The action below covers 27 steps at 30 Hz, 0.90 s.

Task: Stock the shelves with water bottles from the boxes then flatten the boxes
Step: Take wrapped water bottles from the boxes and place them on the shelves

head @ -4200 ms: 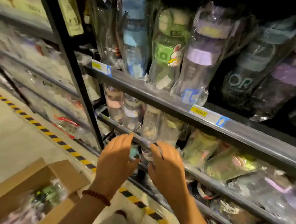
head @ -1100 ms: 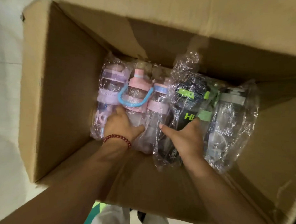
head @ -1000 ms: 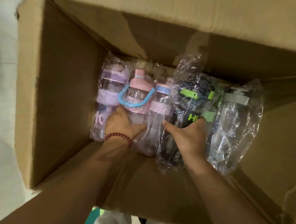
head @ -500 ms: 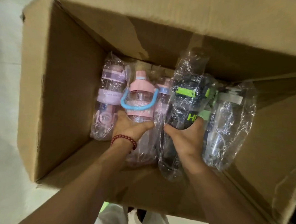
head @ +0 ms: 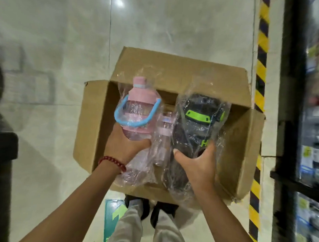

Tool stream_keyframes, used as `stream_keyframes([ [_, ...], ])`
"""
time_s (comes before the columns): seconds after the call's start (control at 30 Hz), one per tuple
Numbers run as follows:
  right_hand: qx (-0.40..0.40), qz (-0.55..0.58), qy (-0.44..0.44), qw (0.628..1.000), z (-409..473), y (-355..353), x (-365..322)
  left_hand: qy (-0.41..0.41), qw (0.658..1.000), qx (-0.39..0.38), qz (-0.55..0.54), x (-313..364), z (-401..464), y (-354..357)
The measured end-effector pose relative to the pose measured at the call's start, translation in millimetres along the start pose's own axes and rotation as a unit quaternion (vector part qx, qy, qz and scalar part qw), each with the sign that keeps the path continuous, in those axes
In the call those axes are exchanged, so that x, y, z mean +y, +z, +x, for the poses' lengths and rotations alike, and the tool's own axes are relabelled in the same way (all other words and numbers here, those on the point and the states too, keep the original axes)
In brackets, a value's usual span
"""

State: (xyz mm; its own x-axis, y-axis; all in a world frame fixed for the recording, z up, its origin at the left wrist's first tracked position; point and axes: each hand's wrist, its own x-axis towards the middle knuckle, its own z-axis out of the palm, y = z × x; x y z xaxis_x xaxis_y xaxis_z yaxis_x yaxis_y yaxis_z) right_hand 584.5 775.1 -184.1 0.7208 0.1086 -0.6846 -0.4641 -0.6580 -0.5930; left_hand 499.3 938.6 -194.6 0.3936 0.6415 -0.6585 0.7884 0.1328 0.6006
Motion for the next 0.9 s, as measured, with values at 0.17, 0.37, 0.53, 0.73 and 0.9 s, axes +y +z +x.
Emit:
stream_keyframes([
  [0.17, 0.03, 0.06, -0.029, 0.997, -57.4, -55.2, -51.6, 0.062, 0.996, -0.012, -0.068, 75.1, -58.0, -28.8],
  [0.37, 0.079, 0.082, -0.106, 0.988, -119.9, -123.7, -106.5, 0.147, 0.986, -0.007, -0.084, 160.8, -132.8, -64.0],
  [0.53, 0.095, 0.129, -0.138, 0.977, -176.7, -167.5, -138.6, 0.203, 0.976, -0.028, -0.068, 207.3, -205.0, -94.7],
  [0.73, 0.086, 0.17, -0.143, 0.971, -249.1, -210.5, -156.7, 0.238, 0.968, -0.056, -0.06, 220.8, -281.5, -118.5],
  [0.9, 0.101, 0.165, -0.167, 0.967, -310.6, -247.3, -165.6, 0.277, 0.954, -0.086, -0.079, 242.0, -343.6, -133.6],
])
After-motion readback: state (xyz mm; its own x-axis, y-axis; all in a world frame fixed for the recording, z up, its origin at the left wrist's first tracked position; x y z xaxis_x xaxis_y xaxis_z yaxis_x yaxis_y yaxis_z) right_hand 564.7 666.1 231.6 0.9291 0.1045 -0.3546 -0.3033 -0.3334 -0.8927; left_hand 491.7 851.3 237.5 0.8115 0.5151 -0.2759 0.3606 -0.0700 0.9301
